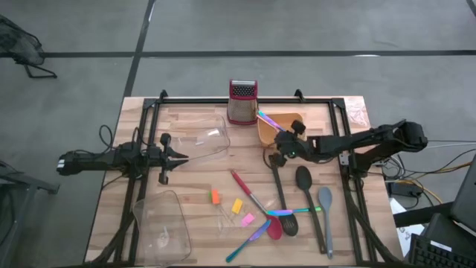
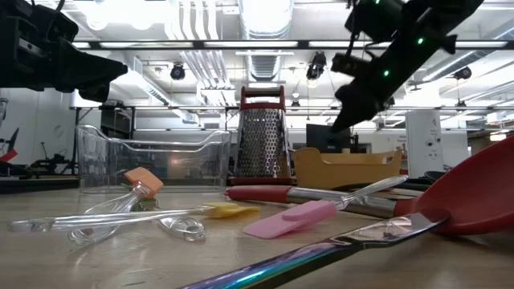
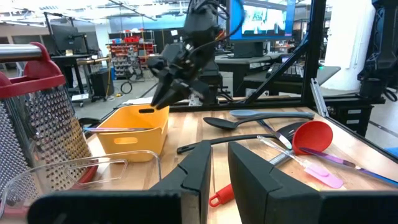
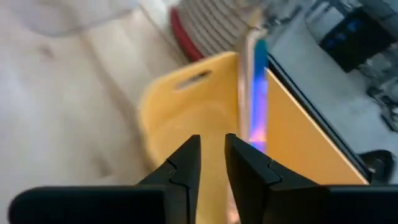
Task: Pick & Place Kitchen Items
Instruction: Put the blue knife into the yellow bin
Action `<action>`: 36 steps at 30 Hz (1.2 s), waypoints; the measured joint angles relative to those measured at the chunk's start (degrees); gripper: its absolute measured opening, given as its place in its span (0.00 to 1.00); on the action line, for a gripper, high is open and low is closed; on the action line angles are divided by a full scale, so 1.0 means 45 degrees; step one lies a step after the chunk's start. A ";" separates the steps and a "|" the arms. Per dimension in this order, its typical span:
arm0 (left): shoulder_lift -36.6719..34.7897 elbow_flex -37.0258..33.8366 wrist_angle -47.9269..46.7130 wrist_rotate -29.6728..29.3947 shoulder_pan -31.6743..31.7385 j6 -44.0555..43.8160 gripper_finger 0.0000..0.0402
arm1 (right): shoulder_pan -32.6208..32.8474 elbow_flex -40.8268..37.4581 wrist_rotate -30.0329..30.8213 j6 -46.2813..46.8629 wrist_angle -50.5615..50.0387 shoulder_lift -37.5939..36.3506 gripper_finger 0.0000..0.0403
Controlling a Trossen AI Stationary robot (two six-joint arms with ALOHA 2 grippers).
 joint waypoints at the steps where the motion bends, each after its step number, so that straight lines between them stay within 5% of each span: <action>1: 0.0000 0.0000 0.0000 0.0000 -0.0003 0.0000 0.16 | 0.0251 0.0034 -0.0193 0.0001 -0.0121 -0.0018 0.21; 9: 0.0000 0.0000 0.0000 0.0000 -0.0001 0.0000 0.16 | 0.2288 0.0312 -0.2416 0.0993 -0.2819 -0.0209 0.30; 27: 0.0000 0.0000 0.0005 0.0000 0.0002 0.0000 0.16 | 0.5336 0.0950 -0.2656 0.2584 -0.4088 -0.0215 0.43; 36: 0.0000 0.0000 0.0005 0.0000 -0.0003 0.0000 0.16 | 0.6428 0.1119 -0.4917 0.3814 -0.5425 -0.0215 0.44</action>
